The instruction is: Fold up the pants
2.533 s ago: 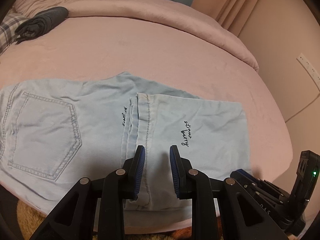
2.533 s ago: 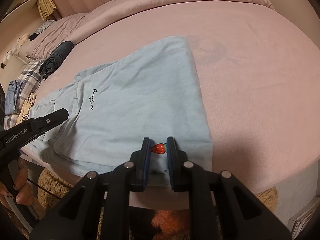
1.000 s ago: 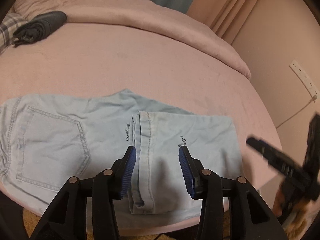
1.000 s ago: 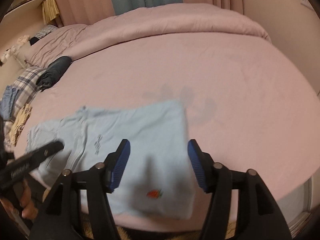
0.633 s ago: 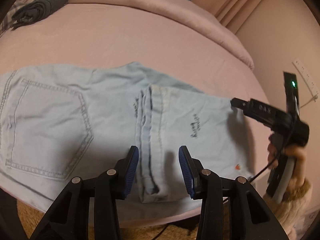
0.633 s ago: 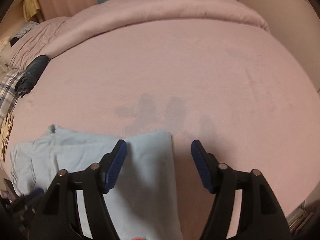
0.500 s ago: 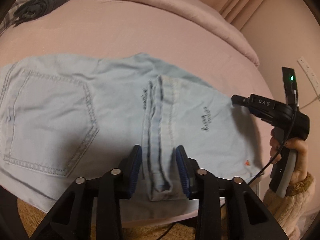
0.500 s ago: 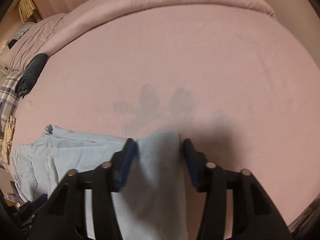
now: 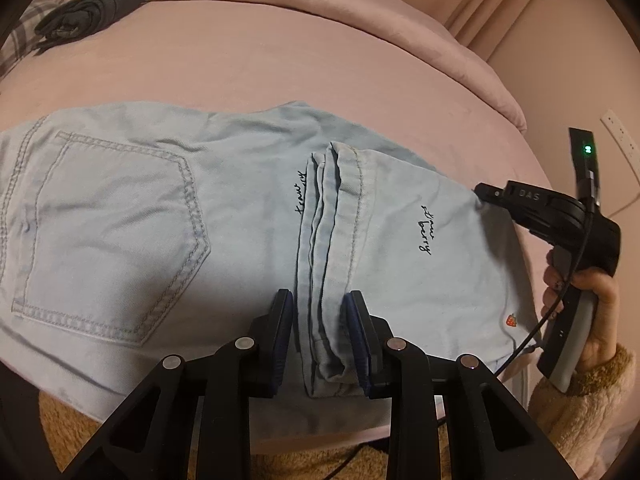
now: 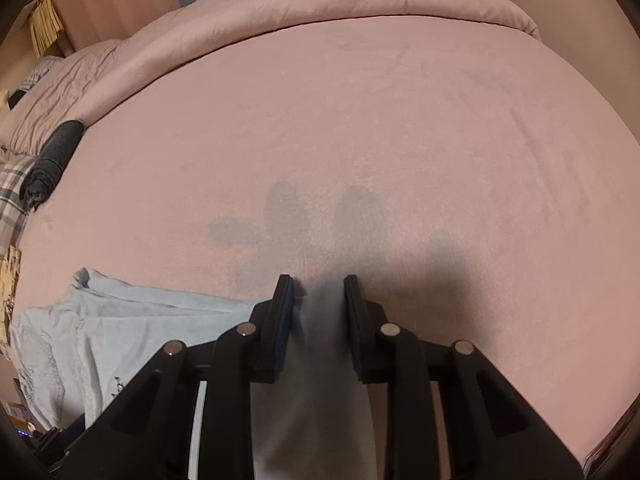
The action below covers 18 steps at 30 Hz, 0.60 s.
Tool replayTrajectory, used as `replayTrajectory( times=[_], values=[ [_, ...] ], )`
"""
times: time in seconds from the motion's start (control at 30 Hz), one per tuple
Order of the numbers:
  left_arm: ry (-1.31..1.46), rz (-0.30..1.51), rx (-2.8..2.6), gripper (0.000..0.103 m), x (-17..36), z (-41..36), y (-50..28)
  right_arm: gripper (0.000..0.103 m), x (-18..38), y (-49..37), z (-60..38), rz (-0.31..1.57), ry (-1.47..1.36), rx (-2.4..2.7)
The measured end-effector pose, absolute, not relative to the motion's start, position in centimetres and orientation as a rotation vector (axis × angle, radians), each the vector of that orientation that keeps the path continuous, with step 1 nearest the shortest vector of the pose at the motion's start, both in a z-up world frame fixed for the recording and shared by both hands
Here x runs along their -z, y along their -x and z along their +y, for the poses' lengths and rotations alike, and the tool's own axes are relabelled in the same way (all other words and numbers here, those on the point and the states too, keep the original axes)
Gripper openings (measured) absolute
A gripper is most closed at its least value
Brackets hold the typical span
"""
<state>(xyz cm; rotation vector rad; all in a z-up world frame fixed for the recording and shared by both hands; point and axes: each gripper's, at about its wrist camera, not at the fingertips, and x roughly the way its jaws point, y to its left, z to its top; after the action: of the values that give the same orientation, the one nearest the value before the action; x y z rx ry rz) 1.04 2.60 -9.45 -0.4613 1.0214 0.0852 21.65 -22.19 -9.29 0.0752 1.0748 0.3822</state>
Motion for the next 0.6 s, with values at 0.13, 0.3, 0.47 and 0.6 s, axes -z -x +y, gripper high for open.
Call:
replayTrajectory(
  times=[0.13, 0.3, 0.47, 0.6],
  values=[
    [0.467, 1.007, -0.089, 0.03, 9.2, 2.5, -0.3, 0.039, 7.2, -19.2, -22.5, 0.998, -0.02, -0.395],
    [0.482, 0.967, -0.1, 0.03, 7.9, 3.0, 0.9, 0.058, 5.1, -15.2, -23.9, 0.956, -0.07, -0.457],
    [0.541, 0.87, -0.133, 0.051, 6.1, 5.5, 3.1, 0.059, 5.9, -11.4, -25.6, 0.99, -0.122, -0.534],
    [0.586, 0.832, -0.167, 0.057, 5.6, 7.0, 4.3, 0.059, 7.8, -10.1, -26.5, 1.045, -0.155, -0.546]
  ],
)
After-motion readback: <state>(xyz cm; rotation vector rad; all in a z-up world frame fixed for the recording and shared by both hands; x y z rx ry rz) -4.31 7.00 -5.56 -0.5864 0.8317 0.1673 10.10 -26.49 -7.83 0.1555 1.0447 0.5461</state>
